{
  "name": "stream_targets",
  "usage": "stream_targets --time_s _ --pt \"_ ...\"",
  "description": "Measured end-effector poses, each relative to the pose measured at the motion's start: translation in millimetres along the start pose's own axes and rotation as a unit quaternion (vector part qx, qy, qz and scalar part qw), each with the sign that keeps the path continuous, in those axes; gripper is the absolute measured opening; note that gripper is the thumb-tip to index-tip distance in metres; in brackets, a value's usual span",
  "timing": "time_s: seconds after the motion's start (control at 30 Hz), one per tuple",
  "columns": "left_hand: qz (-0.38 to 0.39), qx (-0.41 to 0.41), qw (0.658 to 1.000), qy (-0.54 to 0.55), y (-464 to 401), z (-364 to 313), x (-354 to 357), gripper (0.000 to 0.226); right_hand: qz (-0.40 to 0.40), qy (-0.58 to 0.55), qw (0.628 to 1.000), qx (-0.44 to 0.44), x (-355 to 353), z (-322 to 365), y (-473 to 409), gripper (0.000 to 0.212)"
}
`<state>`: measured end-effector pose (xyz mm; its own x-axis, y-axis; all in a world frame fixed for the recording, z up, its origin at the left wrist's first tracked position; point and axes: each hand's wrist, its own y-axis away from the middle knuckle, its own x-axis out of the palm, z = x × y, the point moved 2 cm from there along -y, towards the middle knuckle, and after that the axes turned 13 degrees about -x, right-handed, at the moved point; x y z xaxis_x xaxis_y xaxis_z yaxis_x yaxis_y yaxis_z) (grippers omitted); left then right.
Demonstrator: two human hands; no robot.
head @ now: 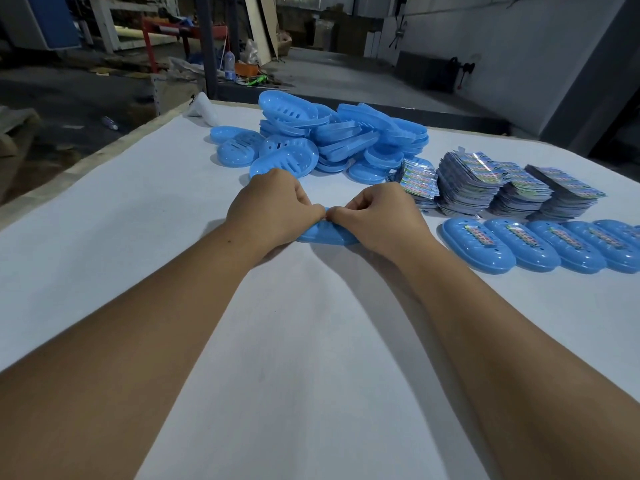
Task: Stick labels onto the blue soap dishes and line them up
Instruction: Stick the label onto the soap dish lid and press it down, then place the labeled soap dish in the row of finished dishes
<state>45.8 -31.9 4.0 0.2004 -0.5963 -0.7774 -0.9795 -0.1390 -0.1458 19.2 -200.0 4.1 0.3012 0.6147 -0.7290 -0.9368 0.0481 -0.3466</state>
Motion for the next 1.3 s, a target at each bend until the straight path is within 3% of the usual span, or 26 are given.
stream_targets --time_s 0.37,0.5,0.63,0.8,0.93,1.03,1.17,1.3 --pt "-0.007 -0.004 1.000 0.006 -5.4 4.3 2.5 0.035 0.005 -0.032 0.999 0.024 -3.3 -1.5 1.9 0.041" --pt "-0.009 -0.035 0.999 0.038 -6.0 7.0 2.5 0.026 -0.001 -0.081 0.996 0.032 -2.2 -6.4 0.4 0.041" --pt "-0.073 -0.052 0.993 0.081 -8.4 11.5 -8.8 0.017 -0.050 -0.140 0.988 0.046 -10.2 -13.5 -2.1 0.032" --pt "-0.096 -0.040 0.993 0.059 -10.4 14.4 -13.4 0.013 -0.057 -0.052 0.997 -0.030 -7.8 -10.6 -0.9 0.014" --pt "-0.104 -0.031 0.992 0.058 -9.7 13.7 -12.5 0.013 0.056 -0.049 0.988 -0.132 3.7 4.0 10.0 0.044" --pt "-0.106 -0.024 0.992 0.058 -9.1 12.2 -11.4 0.014 0.126 -0.015 0.976 -0.175 10.6 11.5 16.0 0.054" --pt "-0.098 -0.022 0.993 0.064 -8.5 11.7 -11.0 0.014 0.116 0.021 0.977 -0.177 8.3 14.9 17.8 0.055" --pt "-0.091 -0.023 0.994 0.057 -7.3 11.2 -10.8 0.015 0.097 0.126 0.979 -0.126 -0.5 8.8 17.7 0.063"
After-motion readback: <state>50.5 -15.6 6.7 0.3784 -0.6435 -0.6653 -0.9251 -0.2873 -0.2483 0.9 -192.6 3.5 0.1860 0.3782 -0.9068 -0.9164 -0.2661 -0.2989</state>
